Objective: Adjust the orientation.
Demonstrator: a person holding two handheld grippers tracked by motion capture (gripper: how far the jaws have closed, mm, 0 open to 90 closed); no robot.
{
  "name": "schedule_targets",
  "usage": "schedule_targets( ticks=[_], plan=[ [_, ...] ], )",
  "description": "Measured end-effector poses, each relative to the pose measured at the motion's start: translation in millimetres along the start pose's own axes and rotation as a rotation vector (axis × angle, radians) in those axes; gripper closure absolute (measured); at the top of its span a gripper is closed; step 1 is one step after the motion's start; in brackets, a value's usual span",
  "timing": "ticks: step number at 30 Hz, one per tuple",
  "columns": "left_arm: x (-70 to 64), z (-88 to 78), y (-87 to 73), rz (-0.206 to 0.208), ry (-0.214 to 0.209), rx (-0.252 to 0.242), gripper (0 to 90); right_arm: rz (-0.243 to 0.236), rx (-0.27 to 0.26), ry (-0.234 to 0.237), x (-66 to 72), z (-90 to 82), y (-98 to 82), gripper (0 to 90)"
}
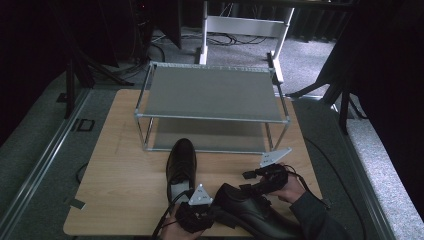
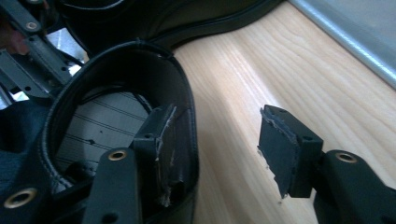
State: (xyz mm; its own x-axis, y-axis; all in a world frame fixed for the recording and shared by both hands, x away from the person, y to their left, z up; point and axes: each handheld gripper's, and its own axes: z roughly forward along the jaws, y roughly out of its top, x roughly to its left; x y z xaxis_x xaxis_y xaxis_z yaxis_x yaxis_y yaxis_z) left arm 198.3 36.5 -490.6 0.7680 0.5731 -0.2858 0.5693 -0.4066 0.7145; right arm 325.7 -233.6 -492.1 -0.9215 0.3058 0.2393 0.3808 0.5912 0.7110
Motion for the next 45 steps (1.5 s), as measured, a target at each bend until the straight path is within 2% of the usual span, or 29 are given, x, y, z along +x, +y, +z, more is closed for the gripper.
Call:
schedule_targets(
  ticks=[4, 7, 11, 13, 16, 21, 26, 28, 31, 34, 36, 39, 42, 44, 45],
  plan=[
    [-0.6, 0.1, -0.1, 0.001, -0.008, -0.014, 75.5, 0.006, 0.016, -0.002, -0.4, 4.8, 1.8, 44.8],
    [-1.4, -0.3, 0.1, 0.001, -0.022, -0.025, 74.8, -0.012, 0.041, 0.001, 2.1, 9.6, 5.4, 44.5],
    [-0.6, -2.3, 0.5, 0.003, -0.026, -0.037, 73.7, -0.042, 0.081, 0.020, 7.9, 19.4, 7.1, 45.1],
    [-0.5, -3.1, 0.5, 0.005, -0.028, -0.038, 73.6, -0.041, 0.091, 0.044, 9.3, 24.8, 6.4, 47.1],
    [0.3, -2.8, 0.7, 0.003, -0.032, -0.042, 73.4, -0.046, 0.105, 0.066, 11.3, 30.4, 6.7, 56.6],
    [1.2, -2.0, 2.5, 0.003, -0.033, -0.050, 71.0, -0.034, 0.110, 0.139, 10.4, 29.5, 7.8, 82.9],
    [2.0, -0.2, 0.9, 0.000, -0.023, -0.043, 69.2, -0.025, 0.080, 0.160, 9.3, 22.6, 6.5, 85.7],
    [2.2, 3.8, 0.2, -0.003, -0.031, -0.032, 69.2, -0.020, 0.068, 0.147, 8.4, 17.6, 5.8, 85.8],
    [1.5, 14.3, -0.5, -0.002, -0.044, -0.008, 69.2, -0.026, 0.056, 0.090, 6.9, 12.4, 8.4, 85.7],
    [-0.1, 26.9, -1.1, -0.001, -0.061, 0.013, 69.2, -0.011, 0.052, 0.038, 0.8, 11.5, 13.7, 85.7],
    [-2.2, 34.7, -0.9, 0.006, -0.071, 0.021, 69.5, -0.001, 0.044, 0.034, -1.7, 14.4, 16.2, 85.7],
    [-5.1, 42.2, 2.7, 0.003, -0.082, 0.005, 70.9, -0.003, 0.034, 0.026, -2.8, 19.1, 20.5, 85.6],
    [-13.1, 57.4, 6.8, 0.037, -0.091, 0.031, 72.1, -0.004, 0.030, -0.001, -1.8, 22.4, 25.0, 84.7],
    [-20.1, 71.3, 7.5, 0.083, -0.065, 0.060, 72.1, -0.014, 0.033, -0.031, -0.6, 23.0, 28.4, 82.8],
    [-21.3, 75.9, 7.8, 0.084, -0.077, 0.054, 73.0, -0.018, 0.035, -0.046, 0.0, 22.7, 29.9, 81.1]
  ],
)
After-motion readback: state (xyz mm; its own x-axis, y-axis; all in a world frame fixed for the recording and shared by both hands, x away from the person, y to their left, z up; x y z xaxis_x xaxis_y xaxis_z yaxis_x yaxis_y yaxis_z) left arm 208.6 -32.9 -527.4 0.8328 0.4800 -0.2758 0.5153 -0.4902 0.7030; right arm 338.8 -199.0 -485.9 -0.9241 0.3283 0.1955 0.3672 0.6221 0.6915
